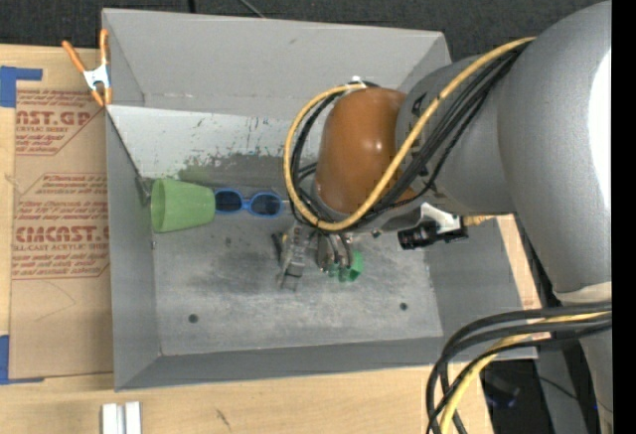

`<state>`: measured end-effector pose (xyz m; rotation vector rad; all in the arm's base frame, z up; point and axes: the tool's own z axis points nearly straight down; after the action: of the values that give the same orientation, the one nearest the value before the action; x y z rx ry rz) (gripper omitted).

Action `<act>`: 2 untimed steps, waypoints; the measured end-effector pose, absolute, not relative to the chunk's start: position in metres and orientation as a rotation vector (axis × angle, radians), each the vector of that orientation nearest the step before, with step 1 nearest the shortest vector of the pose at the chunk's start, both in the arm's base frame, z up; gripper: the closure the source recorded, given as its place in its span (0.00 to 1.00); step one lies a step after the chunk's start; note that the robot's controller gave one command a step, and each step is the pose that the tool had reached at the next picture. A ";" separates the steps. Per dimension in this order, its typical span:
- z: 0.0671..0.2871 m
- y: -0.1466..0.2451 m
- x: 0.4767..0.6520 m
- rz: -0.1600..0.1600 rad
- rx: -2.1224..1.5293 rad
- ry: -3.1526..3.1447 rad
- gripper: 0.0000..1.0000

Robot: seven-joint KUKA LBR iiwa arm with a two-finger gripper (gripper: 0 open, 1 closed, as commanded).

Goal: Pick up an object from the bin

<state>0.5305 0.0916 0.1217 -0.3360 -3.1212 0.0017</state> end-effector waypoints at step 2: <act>0.104 0.105 0.589 -0.002 -0.582 -3.090 0.00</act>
Offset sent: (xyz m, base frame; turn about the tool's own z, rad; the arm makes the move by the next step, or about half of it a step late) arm 0.0000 0.0000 0.0000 0.0000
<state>0.5888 0.1055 0.1040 -0.5820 -3.0896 -0.0025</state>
